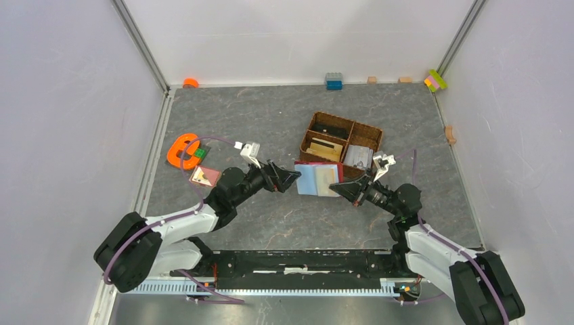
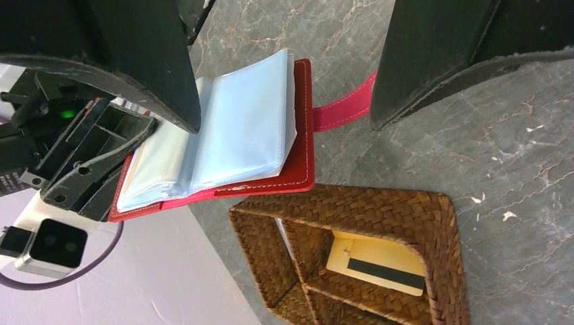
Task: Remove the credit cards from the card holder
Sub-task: Remove the credit card from the card holder.
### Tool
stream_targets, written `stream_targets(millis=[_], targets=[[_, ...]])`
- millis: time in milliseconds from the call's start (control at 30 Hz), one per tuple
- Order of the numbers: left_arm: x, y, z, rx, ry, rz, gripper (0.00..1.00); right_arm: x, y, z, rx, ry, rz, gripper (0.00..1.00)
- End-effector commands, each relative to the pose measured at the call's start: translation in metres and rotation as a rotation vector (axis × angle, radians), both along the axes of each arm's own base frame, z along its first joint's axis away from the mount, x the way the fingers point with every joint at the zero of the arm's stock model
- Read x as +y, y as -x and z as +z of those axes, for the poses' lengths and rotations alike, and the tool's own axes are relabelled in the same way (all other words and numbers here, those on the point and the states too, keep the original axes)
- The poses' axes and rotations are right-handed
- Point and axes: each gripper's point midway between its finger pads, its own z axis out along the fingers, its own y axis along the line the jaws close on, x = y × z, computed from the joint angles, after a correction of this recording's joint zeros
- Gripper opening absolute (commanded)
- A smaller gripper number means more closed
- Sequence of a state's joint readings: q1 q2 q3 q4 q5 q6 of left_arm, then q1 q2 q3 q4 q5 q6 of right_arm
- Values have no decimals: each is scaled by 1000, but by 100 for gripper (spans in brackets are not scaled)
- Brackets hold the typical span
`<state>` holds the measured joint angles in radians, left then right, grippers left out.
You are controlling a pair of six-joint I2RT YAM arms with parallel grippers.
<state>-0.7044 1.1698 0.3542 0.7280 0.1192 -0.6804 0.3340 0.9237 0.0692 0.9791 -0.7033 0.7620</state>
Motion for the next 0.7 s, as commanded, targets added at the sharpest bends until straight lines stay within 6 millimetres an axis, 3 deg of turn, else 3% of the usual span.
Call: stream_targets(millis=[0,167,333,400,533,667], targets=[[-12,1,26,-49,76,-47,100,3,0,39,-139,-50,13,0],[-22,7,29,-44,117,-109,100,4,12,53,-170,-99,56,0],[-20,5,29,-46,112,-96,100,5,21,62,-179,-143,92,0],[-22,11,36,-68,127,-130,100,5,22,63,-179,-151,99,0],[-30,39,69,-188,222,-272,100,6,23,64,-176,-157,110,0],[-34,49,79,-217,228,-327,100,6,24,64,-174,-158,114,0]])
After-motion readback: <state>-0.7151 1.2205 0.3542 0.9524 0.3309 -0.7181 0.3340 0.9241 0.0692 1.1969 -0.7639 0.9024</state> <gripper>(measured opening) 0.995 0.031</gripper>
